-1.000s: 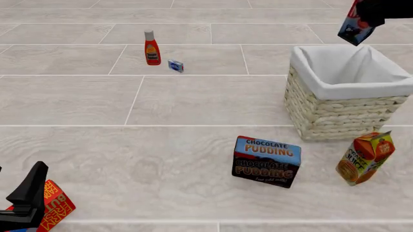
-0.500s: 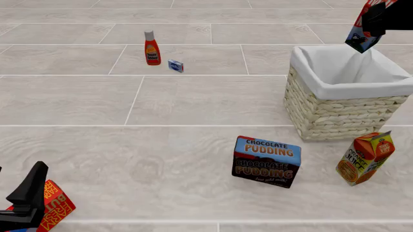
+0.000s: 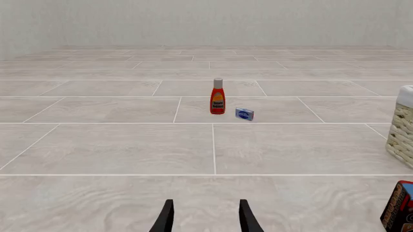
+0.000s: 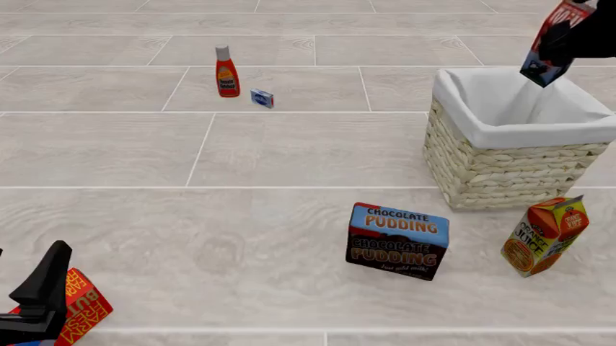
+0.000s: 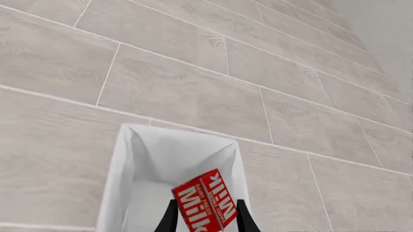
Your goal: Pick the milk and place it in the basket.
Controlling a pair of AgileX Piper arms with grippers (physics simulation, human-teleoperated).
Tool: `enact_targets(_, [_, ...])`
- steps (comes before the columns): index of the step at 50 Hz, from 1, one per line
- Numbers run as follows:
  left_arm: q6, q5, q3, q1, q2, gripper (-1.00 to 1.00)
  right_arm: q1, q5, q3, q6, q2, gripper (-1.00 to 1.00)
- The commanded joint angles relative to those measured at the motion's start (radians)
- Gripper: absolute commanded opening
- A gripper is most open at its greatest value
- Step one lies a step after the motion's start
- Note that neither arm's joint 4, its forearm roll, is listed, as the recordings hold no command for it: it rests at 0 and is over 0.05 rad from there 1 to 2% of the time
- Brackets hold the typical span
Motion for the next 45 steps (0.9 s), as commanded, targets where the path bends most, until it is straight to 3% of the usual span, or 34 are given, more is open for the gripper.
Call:
enact_targets(1, [0.000,0.000,0.000,0.000,0.000,1.00,-0.018,-0.025,-0.027,0.002,0.034,-1.00])
enact_targets(4, [0.000,0.000,0.000,0.000,0.000,1.00,-0.029,-0.033,-0.020,-0.010,0.035,-1.00])
enact_targets(8, [0.000,0.000,0.000,0.000,0.000,1.00,0.027,-0.027,-0.026,0.053,0.061,-1.00])
enact_targets(10, [0.000,0.000,0.000,0.000,0.000,1.00,0.003,-0.058,-0.017,0.026,0.071,-1.00])
enact_targets(21, [0.000,0.000,0.000,0.000,0.000,1.00,0.014,-0.075,-0.074,0.043,0.160,-1.00])
enact_targets(45, [0.000,0.000,0.000,0.000,0.000,1.00,0.001,-0.138,-0.002,0.033,0.210,-1.00])
